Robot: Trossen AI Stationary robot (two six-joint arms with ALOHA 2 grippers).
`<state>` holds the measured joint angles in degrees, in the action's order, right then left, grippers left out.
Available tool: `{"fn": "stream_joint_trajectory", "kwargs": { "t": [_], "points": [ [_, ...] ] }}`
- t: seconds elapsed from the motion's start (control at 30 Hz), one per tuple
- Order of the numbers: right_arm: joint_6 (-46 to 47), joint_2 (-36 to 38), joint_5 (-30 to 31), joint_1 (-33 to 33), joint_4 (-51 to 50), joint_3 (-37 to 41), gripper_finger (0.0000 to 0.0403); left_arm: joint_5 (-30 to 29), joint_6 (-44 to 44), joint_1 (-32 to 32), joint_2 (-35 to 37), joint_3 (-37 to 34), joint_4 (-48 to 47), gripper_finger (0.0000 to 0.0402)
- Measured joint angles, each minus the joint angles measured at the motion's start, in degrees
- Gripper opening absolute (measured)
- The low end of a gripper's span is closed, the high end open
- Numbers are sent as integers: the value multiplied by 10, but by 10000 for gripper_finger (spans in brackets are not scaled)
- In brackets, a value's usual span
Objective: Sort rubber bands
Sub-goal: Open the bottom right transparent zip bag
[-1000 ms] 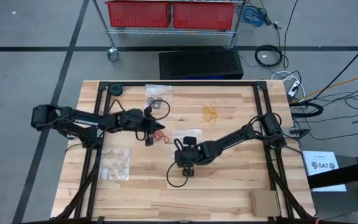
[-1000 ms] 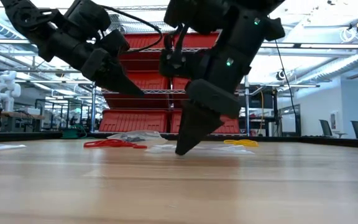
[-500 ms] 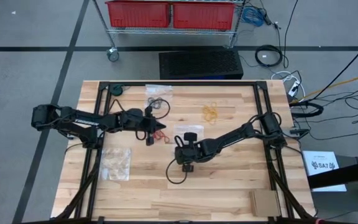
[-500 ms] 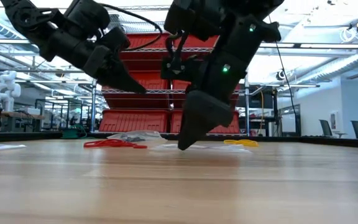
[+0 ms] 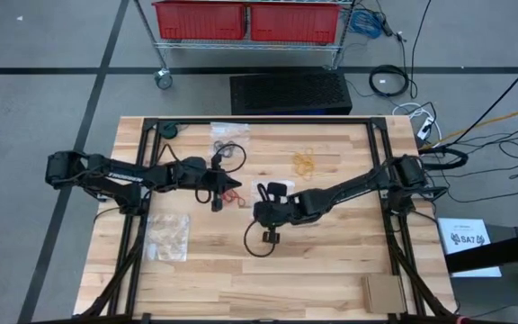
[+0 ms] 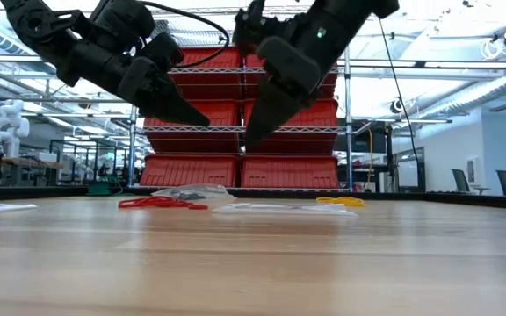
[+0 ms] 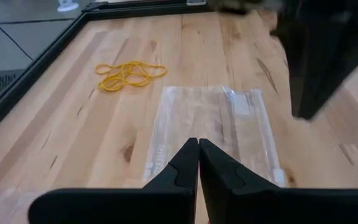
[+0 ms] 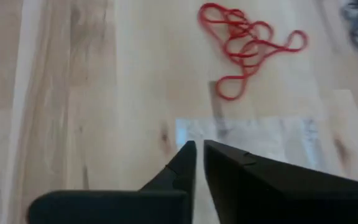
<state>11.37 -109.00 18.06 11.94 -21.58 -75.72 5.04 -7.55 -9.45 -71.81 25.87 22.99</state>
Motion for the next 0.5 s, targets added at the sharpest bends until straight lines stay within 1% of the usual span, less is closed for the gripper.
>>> {"fn": "stream_joint_trajectory", "kwargs": {
  "t": [0.2,0.3,0.4,0.5],
  "points": [
    [0,-50,-2,0,13,1,108,0,11,0,0,0,1,19],
    [1,-69,3,0,20,1,136,-1,11,0,0,0,1,19],
    [10,-86,12,-3,22,1,146,-1,11,0,0,0,1,19],
    [15,-102,13,-4,24,-1,140,-1,11,0,0,0,1,19]
  ]
}}
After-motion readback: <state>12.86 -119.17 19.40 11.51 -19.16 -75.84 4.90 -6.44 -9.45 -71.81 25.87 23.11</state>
